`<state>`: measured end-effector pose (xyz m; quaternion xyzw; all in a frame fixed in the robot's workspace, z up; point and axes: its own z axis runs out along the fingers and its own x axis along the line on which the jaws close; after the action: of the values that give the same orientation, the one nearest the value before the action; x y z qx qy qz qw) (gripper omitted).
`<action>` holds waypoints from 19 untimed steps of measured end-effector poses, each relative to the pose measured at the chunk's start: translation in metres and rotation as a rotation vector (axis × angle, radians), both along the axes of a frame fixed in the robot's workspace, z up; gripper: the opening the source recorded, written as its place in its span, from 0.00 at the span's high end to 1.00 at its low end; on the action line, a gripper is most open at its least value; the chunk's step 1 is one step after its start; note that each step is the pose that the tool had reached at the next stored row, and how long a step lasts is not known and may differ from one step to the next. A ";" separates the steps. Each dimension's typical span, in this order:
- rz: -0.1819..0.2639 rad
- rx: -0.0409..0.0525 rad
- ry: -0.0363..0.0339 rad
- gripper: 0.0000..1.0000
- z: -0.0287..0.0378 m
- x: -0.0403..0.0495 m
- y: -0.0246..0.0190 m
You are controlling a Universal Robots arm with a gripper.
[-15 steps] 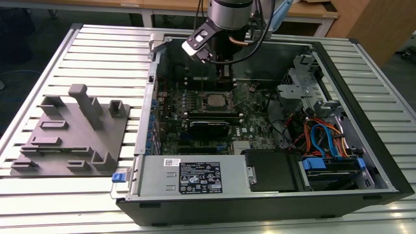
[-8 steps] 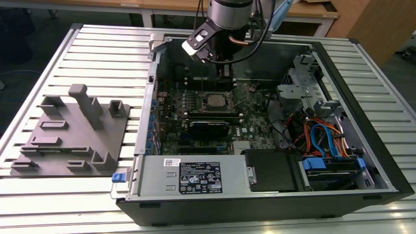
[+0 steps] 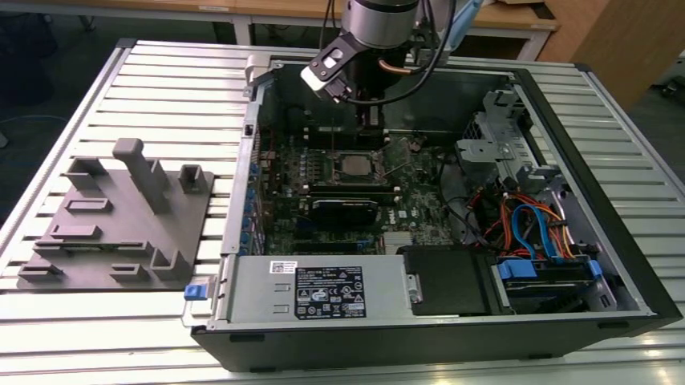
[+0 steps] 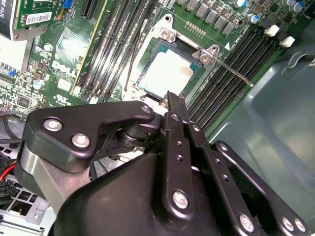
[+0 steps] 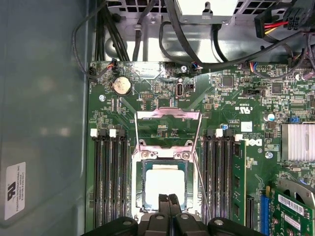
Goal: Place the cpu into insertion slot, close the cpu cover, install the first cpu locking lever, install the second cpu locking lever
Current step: 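Close the cpu cover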
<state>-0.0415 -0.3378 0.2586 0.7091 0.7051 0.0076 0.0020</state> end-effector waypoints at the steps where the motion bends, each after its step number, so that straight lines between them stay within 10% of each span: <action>1: 0.000 0.0000 0.0002 0.90 0.0000 0.0001 0.0000; 19: 0.000 0.0001 0.0002 0.90 0.0025 0.0023 0.0000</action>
<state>-0.0392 -0.3377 0.2610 0.7091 0.7050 0.0075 0.0020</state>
